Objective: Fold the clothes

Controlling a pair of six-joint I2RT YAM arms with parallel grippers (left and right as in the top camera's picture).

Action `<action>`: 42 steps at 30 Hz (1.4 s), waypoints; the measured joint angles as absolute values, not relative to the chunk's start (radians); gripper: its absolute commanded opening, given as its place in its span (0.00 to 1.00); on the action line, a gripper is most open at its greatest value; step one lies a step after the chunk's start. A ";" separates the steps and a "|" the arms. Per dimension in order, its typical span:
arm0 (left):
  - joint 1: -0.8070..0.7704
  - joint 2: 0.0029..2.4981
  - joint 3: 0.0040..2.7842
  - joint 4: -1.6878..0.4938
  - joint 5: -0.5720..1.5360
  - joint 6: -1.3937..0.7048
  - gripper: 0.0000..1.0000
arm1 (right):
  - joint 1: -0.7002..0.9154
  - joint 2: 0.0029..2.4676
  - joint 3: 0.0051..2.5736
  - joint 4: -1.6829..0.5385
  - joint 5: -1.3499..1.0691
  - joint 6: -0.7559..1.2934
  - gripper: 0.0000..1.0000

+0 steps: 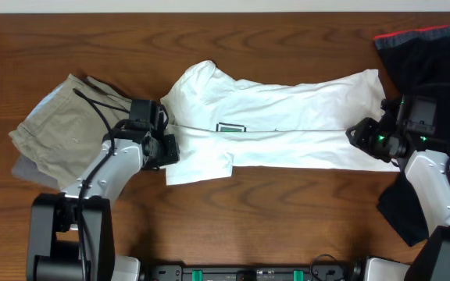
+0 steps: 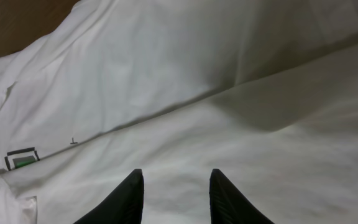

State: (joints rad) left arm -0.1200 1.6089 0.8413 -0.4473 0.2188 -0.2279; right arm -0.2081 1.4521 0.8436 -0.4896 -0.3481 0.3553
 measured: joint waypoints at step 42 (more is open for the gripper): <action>-0.121 1.682 0.914 -0.467 0.184 -0.214 0.15 | -0.208 1.452 0.844 -0.487 -0.324 0.355 0.34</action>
